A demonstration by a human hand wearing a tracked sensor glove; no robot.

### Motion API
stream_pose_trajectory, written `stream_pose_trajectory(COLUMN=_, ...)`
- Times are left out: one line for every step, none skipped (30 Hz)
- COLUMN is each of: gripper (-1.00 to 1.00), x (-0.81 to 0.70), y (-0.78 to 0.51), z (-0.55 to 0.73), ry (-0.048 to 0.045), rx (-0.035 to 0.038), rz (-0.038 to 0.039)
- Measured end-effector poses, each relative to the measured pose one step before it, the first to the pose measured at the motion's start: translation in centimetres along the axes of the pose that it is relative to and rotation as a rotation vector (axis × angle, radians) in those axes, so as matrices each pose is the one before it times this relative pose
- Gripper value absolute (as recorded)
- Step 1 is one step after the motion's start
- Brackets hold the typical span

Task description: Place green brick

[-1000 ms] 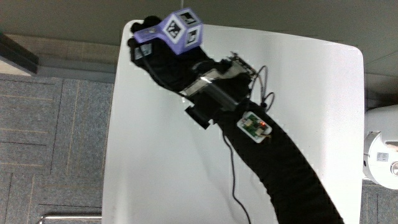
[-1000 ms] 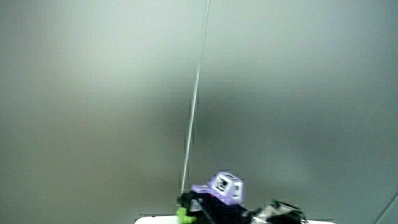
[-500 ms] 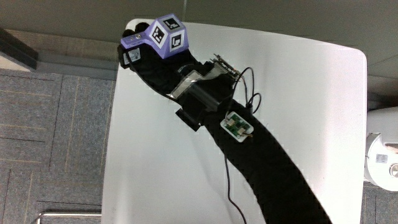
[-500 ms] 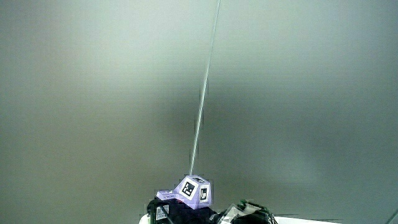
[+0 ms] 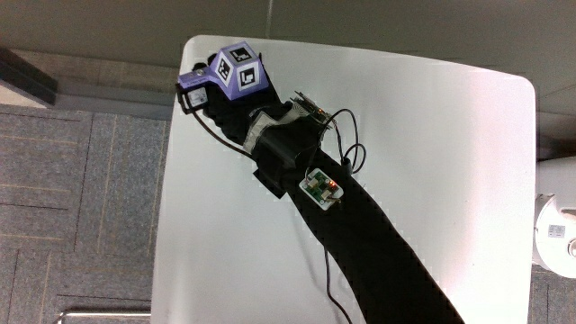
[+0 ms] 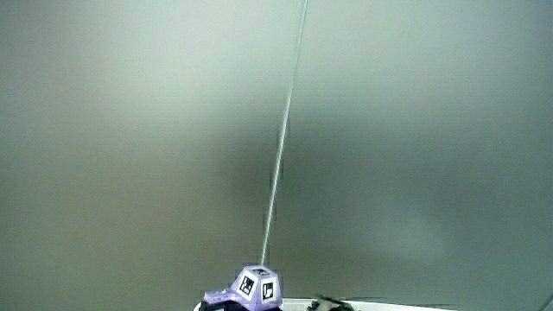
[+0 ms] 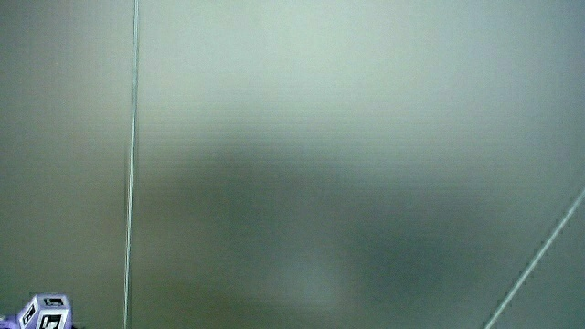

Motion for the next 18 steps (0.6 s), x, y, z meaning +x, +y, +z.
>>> stream_pose_trajectory(gripper=0.0, x=-0.059, y=-0.291, z=0.287, ry=0.00116, rx=0.01688, rz=-0.00517)
stream_pose_trajectory(gripper=-0.03, x=-0.065, y=-0.21, z=0.123, ry=0.00637, rx=0.01107, rz=0.00165)
stream_pose_trajectory(gripper=-0.07, x=0.006, y=-0.034, z=-0.139, ry=-0.00624, rx=-0.00367, rz=0.00576)
stream_pose_trajectory(gripper=-0.1, x=-0.033, y=-0.078, z=-0.029, ry=0.00213, rx=-0.00059, rz=0.00445)
stream_pose_trajectory(gripper=-0.14, x=-0.063, y=-0.127, z=0.12, ry=-0.00794, rx=0.0205, rz=-0.00434)
stream_pose_trajectory(gripper=-0.17, x=-0.008, y=0.015, z=-0.037, ry=-0.00783, rx=-0.00818, rz=-0.00221)
stream_pose_trajectory(gripper=-0.21, x=0.109, y=0.13, z=-0.183, ry=0.00503, rx=-0.00558, rz=-0.00548)
stream_pose_trajectory(gripper=-0.24, x=-0.029, y=-0.074, z=-0.025, ry=0.00674, rx=-0.0079, rz=0.00949)
stream_pose_trajectory(gripper=-0.28, x=-0.087, y=-0.172, z=0.125, ry=-0.00551, rx=0.00445, rz=0.00313)
stream_pose_trajectory(gripper=-0.31, x=0.274, y=0.307, z=-0.328, ry=0.00026, rx=-0.00921, rz=-0.01266)
stream_pose_trajectory(gripper=-0.34, x=0.077, y=0.016, z=-0.017, ry=0.00007, rx=0.00261, rz=0.00055)
stream_pose_trajectory(gripper=-0.38, x=0.043, y=-0.036, z=0.032, ry=-0.00019, rx=-0.0082, rz=0.00024)
stream_pose_trajectory(gripper=-0.41, x=0.088, y=-0.006, z=0.017, ry=0.00496, rx=-0.00586, rz=-0.00303)
stream_pose_trajectory(gripper=-0.45, x=0.081, y=0.024, z=-0.022, ry=-0.0065, rx=0.00099, rz=-0.00219)
stream_pose_trajectory(gripper=-0.48, x=0.185, y=0.172, z=-0.214, ry=-0.00396, rx=-0.01059, rz=-0.00903)
stream_pose_trajectory(gripper=-0.52, x=0.068, y=0.0, z=-0.095, ry=0.01128, rx=-0.01596, rz=0.00718)
stream_pose_trajectory(gripper=-0.55, x=0.236, y=0.107, z=-0.218, ry=-0.00813, rx=0.0109, rz=-0.01832)
stream_pose_trajectory(gripper=-0.59, x=0.241, y=0.056, z=-0.244, ry=0.00954, rx=-0.00397, rz=0.0039)
